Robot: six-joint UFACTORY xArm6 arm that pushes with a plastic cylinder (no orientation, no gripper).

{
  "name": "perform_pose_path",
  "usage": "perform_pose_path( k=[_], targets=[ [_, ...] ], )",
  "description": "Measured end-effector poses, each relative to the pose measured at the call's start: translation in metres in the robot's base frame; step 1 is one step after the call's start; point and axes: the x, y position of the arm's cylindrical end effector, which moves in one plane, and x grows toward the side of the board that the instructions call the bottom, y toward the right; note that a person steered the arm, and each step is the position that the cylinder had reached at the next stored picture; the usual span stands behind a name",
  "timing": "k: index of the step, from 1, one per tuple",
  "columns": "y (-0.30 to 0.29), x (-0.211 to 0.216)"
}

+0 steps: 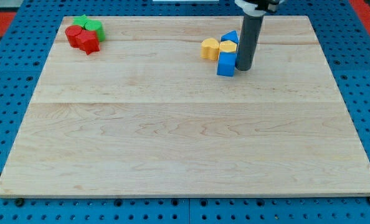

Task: Separate the green circle from the green star

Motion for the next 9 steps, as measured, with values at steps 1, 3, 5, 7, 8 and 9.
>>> perform_pose_path(
  k=[1,3,5,7,8,9],
  targets=[
    [0.026,0.028],
    [-0.017,0.074],
    [-0.179,0.051],
    [-0.315,0.036],
    [-0.328,0.019],
    [-0.336,-0.023]
  ],
)
